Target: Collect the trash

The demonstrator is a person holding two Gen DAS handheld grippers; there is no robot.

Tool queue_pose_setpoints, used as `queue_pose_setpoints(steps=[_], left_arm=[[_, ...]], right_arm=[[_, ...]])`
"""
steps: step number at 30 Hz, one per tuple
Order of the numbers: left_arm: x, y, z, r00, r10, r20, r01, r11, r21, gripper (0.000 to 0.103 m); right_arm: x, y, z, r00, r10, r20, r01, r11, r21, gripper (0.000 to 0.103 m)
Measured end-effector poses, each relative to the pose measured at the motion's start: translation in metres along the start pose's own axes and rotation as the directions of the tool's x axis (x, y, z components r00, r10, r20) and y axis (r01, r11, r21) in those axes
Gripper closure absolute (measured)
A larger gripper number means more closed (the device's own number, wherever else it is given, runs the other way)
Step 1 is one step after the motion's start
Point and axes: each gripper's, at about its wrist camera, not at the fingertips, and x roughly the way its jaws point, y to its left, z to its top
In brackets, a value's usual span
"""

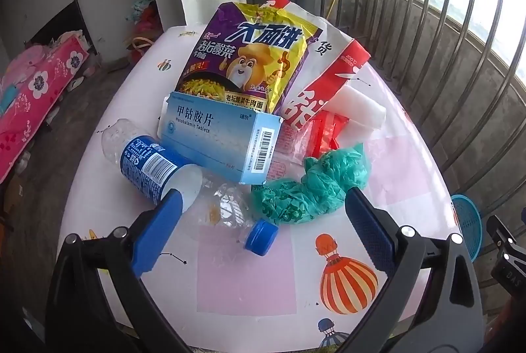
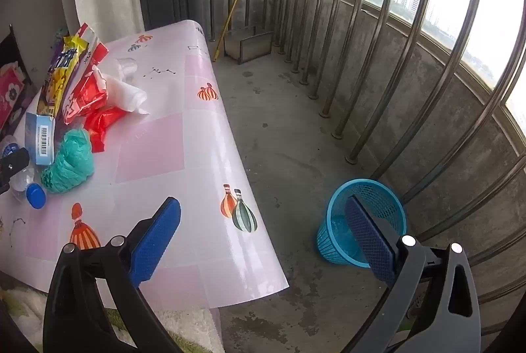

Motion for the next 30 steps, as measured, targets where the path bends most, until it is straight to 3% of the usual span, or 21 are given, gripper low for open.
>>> queue_pose_setpoints(steps=[22, 30], left_arm=[[0.0074, 0.0029, 0.0073, 1.0, 0.002, 0.003, -0.002, 1.0, -0.032, 0.008], [0.0096, -0.0026, 0.006, 0.998, 0.005, -0.059, -0.006, 1.0, -0.019, 0.008]], right_arm=[[0.0064, 0.0009, 0.0096, 1.0, 0.007, -0.02, -0.007, 0.999, -0.037, 0.006], [0.0088, -0.0001, 0.0087, 1.0, 0.008, -0.024, -0.008, 1.0, -0.023, 0.006]])
